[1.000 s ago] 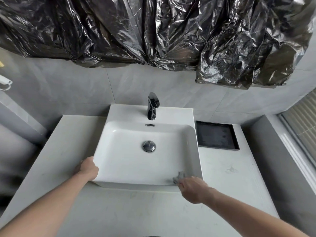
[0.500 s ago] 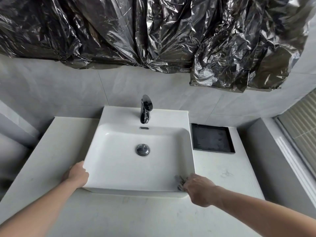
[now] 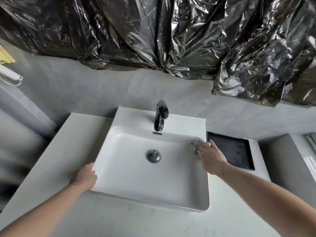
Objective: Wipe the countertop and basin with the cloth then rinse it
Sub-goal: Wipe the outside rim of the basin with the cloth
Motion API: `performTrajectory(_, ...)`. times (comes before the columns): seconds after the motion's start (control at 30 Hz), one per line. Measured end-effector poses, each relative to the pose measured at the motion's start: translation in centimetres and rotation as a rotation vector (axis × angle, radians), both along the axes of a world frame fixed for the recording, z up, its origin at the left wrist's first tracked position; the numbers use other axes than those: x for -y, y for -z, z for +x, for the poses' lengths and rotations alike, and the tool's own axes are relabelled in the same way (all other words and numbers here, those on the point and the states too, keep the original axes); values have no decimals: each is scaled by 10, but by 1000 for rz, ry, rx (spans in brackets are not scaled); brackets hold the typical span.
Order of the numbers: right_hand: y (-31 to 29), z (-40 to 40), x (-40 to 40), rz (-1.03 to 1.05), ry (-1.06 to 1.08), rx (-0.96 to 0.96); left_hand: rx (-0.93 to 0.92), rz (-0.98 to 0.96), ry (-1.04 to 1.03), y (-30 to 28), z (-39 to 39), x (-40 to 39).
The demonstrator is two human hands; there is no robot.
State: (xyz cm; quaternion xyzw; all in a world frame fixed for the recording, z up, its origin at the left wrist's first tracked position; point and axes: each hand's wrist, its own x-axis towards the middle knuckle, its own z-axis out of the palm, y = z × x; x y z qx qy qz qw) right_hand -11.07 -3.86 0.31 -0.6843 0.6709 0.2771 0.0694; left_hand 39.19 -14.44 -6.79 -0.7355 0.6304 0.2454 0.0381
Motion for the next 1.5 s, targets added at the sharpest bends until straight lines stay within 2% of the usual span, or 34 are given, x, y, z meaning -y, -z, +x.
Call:
performTrajectory(0.07, 1, -10, 16, -71, 42, 105, -10, 1, -22, 0, -1, -1)
performTrajectory(0.13, -2, -16, 24, -179, 138, 310, -18, -4, -29, -2, -2, -2)
performTrajectory(0.23, -5, -22, 20, -244, 308, 476, -33, -2, -28, -2, 0, -3)
performTrajectory(0.33, 7, -27, 22, -476, 436, 501, -19, 7, -21, -2, 2, -3)
performTrajectory(0.43, 20, -23, 38, -663, 670, 583, -29, -3, -32, -5, 0, -5)
performTrajectory(0.5, 27, -13, 50, -664, 744, 642, -21, -4, -20, -7, -2, -5)
performTrajectory(0.57, 39, -3, 63, -623, 731, 620, -14, 7, -9, -9, -2, -5)
performTrajectory(0.7, 52, 16, 90, -519, 581, 549, 3, -4, 1, -9, -2, -4)
performTrajectory(0.9, 42, 90, 126, -441, 314, 666, -4, -3, -22, -9, -2, -6)
performTrajectory(1.1, 37, 88, 118, -461, 282, 681, -26, -8, -36, -12, -4, -8)
performTrajectory(1.4, 37, -3, 57, -549, 573, 550, -59, -8, -42, -12, -3, -9)
performTrajectory(1.5, 27, -2, 52, -646, 771, 604, -59, 6, -38, -12, -2, -8)
